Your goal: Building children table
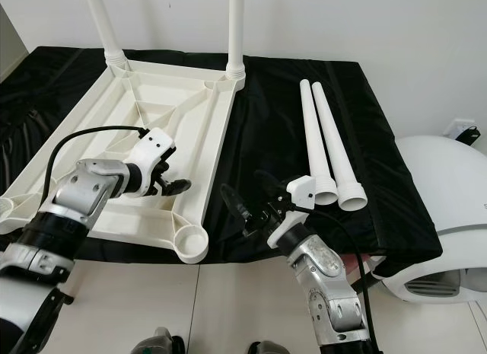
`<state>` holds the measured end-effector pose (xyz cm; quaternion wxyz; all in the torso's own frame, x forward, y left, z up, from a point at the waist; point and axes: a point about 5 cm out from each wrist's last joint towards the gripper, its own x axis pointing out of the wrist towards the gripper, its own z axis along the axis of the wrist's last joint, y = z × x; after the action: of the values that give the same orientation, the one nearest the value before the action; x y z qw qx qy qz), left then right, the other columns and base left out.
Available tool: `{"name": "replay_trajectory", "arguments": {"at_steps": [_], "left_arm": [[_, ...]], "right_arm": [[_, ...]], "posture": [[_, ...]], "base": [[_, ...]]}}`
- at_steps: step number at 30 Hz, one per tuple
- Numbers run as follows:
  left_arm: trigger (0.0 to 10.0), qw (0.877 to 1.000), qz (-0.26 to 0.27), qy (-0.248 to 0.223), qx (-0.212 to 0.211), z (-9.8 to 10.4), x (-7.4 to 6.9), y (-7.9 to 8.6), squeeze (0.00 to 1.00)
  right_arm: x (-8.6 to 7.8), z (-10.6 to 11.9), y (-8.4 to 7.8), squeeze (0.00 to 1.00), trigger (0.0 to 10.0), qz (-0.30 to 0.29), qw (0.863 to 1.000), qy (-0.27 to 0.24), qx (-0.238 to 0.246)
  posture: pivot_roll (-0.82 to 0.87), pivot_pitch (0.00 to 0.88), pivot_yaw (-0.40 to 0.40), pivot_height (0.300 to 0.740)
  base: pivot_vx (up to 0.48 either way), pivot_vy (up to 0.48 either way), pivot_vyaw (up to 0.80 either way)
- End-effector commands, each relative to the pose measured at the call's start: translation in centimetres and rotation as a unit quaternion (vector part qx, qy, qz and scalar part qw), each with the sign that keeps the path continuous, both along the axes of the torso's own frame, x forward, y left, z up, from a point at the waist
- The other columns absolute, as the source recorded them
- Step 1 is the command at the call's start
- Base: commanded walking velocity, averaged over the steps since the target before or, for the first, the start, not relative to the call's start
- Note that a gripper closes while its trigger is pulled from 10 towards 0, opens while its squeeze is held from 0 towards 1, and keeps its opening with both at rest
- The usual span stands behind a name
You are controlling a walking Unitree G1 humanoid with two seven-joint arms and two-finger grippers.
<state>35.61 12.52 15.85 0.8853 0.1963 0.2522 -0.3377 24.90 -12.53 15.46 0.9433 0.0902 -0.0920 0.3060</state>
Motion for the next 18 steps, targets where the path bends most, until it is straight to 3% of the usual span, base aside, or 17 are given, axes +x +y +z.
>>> {"name": "replay_trajectory", "arguments": {"at_steps": [1, 6, 17, 18], "left_arm": [[10.0, 0.996, 0.044, 0.057, 0.060, -3.6, -0.4, 1.8, 0.00], [10.0, 0.994, 0.046, 0.080, 0.063, -4.0, -0.1, 2.3, 0.00], [10.0, 0.995, 0.040, 0.076, 0.055, -3.7, 0.8, 1.7, 0.00], [8.0, 0.995, 0.040, 0.077, 0.055, -3.8, 0.9, 1.7, 0.00]], "right_arm": [[0.1, 0.2, 0.2, 0.00, 10.0, 0.005, 1.000, -0.002, -0.005], [0.1, 0.3, 0.2, 0.00, 10.0, 0.005, 1.000, -0.003, -0.003], [0.1, 0.3, 0.5, 0.00, 10.0, -0.001, 1.000, -0.004, 0.005], [0.0, 0.3, 0.4, 0.00, 10.0, -0.002, 1.000, -0.004, 0.005]], "posture": [[0.03, 0.088, 0.007, 0.740], [0.02, 0.091, 0.012, 0.740], [0.02, 0.099, 0.019, 0.740], [0.02, 0.102, 0.021, 0.740]], "base": [[0.000, 0.000, 0.00], [0.000, 0.000, 0.00], [0.000, 0.000, 0.00], [0.000, 0.000, 0.00]]}}
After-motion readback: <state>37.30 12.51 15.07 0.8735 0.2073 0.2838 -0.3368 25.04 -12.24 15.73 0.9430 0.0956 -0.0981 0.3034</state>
